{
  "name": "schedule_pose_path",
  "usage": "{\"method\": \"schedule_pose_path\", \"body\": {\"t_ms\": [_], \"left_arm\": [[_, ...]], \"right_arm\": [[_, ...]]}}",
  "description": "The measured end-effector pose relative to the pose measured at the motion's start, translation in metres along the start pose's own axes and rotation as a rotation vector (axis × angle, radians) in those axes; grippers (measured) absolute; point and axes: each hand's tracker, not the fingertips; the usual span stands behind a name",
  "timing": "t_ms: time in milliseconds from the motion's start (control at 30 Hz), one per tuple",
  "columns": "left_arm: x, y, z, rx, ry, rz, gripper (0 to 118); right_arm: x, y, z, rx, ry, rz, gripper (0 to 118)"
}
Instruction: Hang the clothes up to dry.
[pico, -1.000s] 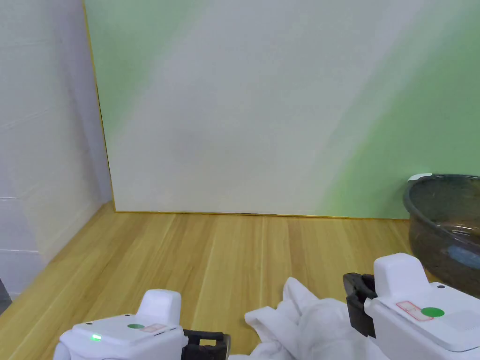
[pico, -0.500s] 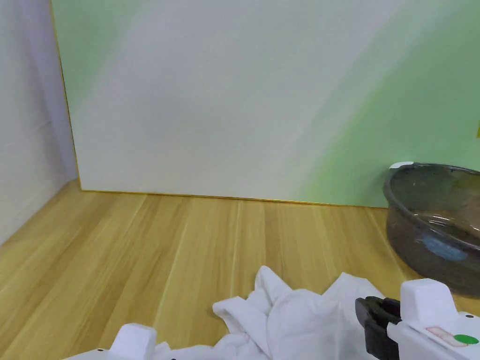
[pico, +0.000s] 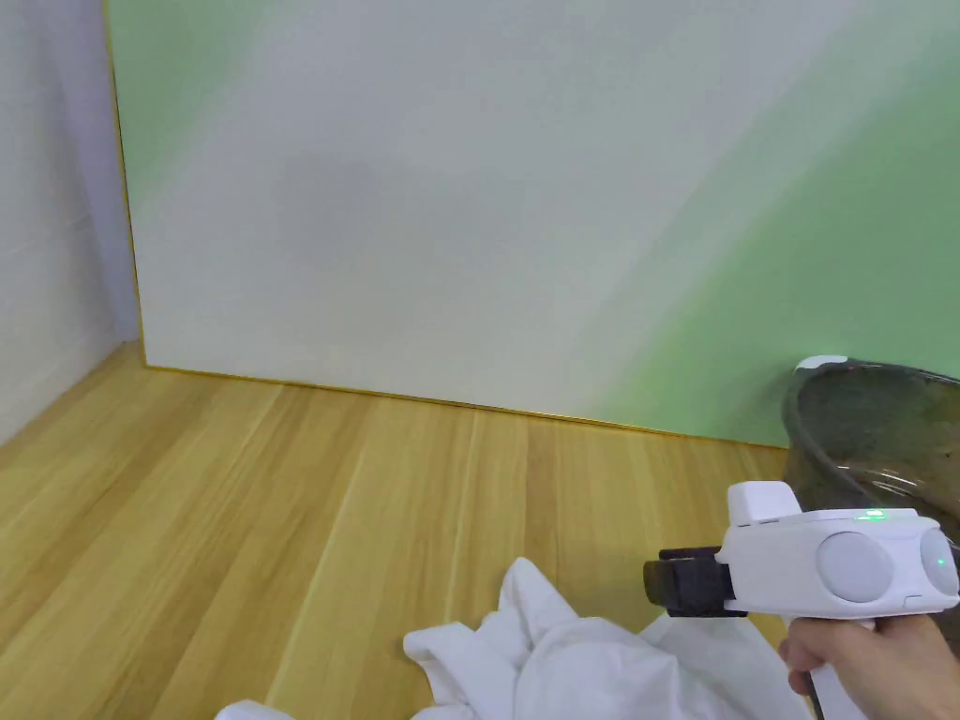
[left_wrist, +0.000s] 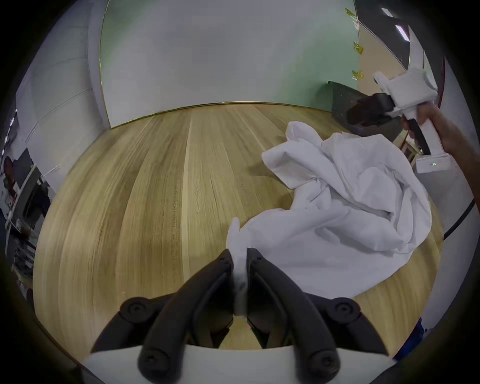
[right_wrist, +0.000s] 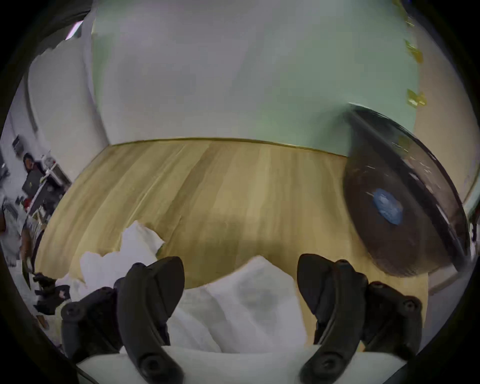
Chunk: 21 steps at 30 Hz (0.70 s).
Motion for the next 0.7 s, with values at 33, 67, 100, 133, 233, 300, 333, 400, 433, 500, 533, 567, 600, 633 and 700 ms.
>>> {"method": "schedule_pose_path", "body": {"t_ms": [33, 67, 100, 133, 233, 300, 333, 400, 433, 500, 533, 567, 600, 633, 700], "left_arm": [[0.001, 0.0, 0.0, -0.001, 0.0, -0.002, 9], [-0.001, 0.0, 0.0, -0.002, -0.003, 0.002, 9], [-0.002, 0.0, 0.0, -0.003, -0.007, 0.012, 9], [-0.003, 0.0, 0.0, -0.004, -0.01, 0.017, 9], [-0.004, 0.0, -0.001, -0.005, -0.013, 0.024, 9], [-0.003, 0.0, -0.001, -0.004, -0.01, 0.023, 9], [-0.003, 0.0, -0.001, -0.001, -0.009, 0.026, 9], [-0.003, -0.001, -0.001, 0.002, -0.008, 0.032, 9], [-0.004, -0.002, 0.0, 0.006, -0.008, 0.039, 9], [-0.01, -0.003, 0.002, 0.014, -0.03, 0.094, 8], [-0.014, -0.003, 0.005, 0.038, -0.041, 0.126, 8], [-0.021, 0.0, 0.014, 0.091, -0.053, 0.153, 8], [-0.029, 0.005, 0.024, 0.135, -0.05, 0.179, 8], [-0.037, 0.011, 0.034, 0.176, -0.039, 0.196, 8], [-0.056, 0.026, 0.059, 0.266, 0.003, 0.208, 8]], "right_arm": [[0.0, 0.002, -0.007, -0.022, -0.002, -0.001, 93], [0.001, 0.0, -0.016, -0.057, -0.04, -0.014, 93], [0.004, -0.001, -0.024, -0.087, -0.084, -0.014, 93], [0.007, -0.004, -0.031, -0.117, -0.12, -0.008, 92], [0.012, -0.019, -0.046, -0.216, -0.106, 0.015, 79], [0.018, -0.022, -0.035, -0.136, 0.036, -0.081, 49], [0.015, -0.023, -0.031, -0.13, -0.04, -0.075, 10], [0.013, -0.036, -0.026, -0.13, -0.001, -0.068, 5], [0.014, -0.04, -0.022, -0.11, 0.035, -0.11, 5], [0.021, -0.037, -0.011, -0.044, 0.043, -0.188, 5], [0.023, -0.036, 0.002, 0.014, 0.041, -0.201, 5], [0.025, -0.033, 0.018, 0.08, 0.048, -0.214, 5], [0.026, -0.025, 0.038, 0.129, 0.041, -0.236, 5], [0.029, -0.02, 0.057, 0.183, 0.028, -0.24, 5], [0.041, -0.007, 0.106, 0.318, -0.017, -0.263, 5]]}}
